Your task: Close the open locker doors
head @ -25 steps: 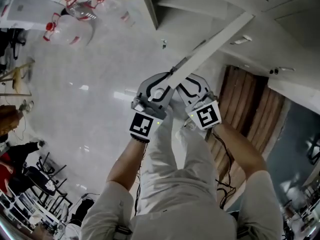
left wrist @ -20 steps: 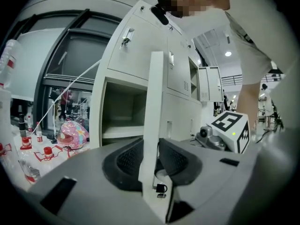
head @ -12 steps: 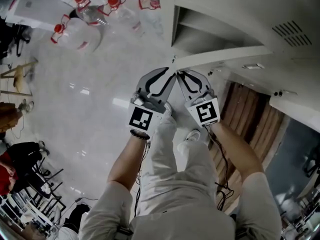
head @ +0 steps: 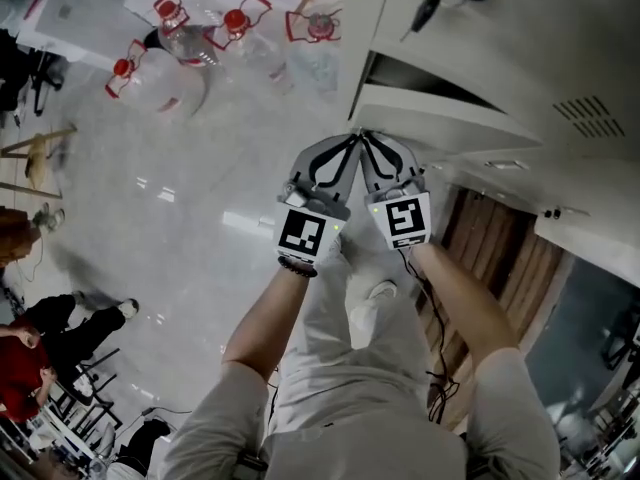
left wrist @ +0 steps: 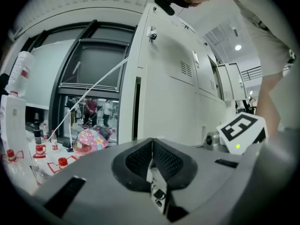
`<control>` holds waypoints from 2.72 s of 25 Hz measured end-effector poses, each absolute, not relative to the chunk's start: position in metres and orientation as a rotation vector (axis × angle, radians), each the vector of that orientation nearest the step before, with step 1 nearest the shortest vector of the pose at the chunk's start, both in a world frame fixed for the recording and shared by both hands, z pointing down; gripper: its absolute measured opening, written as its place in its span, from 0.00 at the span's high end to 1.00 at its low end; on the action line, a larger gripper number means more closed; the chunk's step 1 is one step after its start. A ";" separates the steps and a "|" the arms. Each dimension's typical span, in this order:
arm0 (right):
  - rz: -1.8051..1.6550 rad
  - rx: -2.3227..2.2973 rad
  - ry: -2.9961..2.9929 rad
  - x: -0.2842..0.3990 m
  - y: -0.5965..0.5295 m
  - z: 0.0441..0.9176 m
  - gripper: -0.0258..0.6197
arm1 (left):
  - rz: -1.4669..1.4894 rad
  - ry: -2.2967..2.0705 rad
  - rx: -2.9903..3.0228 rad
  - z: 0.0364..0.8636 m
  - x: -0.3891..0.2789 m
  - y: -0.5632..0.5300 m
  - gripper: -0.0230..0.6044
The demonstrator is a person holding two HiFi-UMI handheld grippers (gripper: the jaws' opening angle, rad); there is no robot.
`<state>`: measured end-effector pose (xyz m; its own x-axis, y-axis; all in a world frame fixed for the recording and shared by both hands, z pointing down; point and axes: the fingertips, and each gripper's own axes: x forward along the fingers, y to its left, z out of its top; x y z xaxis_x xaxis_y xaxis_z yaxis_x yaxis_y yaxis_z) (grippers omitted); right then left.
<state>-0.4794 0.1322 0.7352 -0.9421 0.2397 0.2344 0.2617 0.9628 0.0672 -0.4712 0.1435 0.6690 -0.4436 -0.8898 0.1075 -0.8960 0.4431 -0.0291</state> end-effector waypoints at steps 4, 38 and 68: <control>-0.142 -0.313 -2.895 -0.491 0.126 0.735 0.92 | 0.153 -2.625 1.634 0.652 -0.483 0.121 0.95; 0.194 0.123 -2.963 -0.298 -0.001 0.579 0.94 | 0.254 -2.551 1.564 0.577 -0.415 0.087 0.96; 0.010 1.378 -2.842 0.251 -0.363 0.404 0.94 | 0.128 -1.636 2.610 0.424 0.205 -0.391 0.91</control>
